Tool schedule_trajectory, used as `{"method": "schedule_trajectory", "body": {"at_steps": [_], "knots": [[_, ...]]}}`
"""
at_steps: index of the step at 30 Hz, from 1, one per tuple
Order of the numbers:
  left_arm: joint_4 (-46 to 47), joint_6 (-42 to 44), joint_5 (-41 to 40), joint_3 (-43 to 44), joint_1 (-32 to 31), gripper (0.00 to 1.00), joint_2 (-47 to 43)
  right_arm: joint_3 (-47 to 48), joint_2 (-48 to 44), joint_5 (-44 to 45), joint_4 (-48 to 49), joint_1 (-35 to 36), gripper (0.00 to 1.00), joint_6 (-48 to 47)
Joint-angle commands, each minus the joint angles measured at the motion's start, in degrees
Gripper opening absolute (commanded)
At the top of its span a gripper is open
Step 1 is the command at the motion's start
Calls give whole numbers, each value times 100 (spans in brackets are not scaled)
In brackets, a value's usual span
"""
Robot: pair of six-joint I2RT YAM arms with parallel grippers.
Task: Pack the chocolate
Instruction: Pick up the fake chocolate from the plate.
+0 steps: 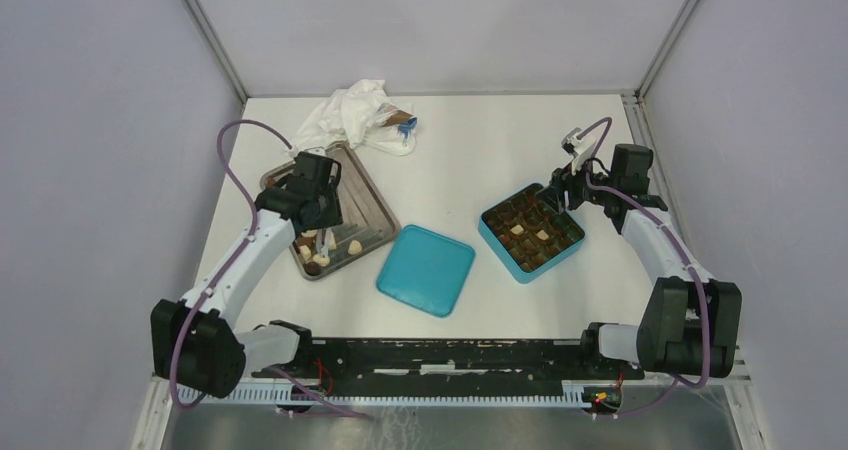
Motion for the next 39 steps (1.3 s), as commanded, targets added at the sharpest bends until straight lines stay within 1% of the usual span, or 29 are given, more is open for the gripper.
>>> {"method": "schedule_trajectory", "body": {"at_steps": [1,5,10,22,28,32,36,39], "knots": [[41,614,139,582,207,46,491,20,31,-148,69,17,58,-113],[34,787,112,821,329,46,989,23,93,-122,26,16,58,-167],[-29,904,33,1057,476,46,1405,32,128,-109,27,18,58,-176],[-159,1045,53,1334,677,45,2011,51,206,-83,-9,20,58,-202],[-167,1061,114,1370,717,40,2138,50,231,-82,-28,24,58,-216],[-175,1059,176,1396,733,38,2213,59,226,-87,-47,24,58,-238],[-177,1060,217,1405,747,31,2234,51,213,-82,-57,24,58,-247],[-177,1068,221,1421,756,29,2246,56,227,-82,-55,24,58,-247]]}}
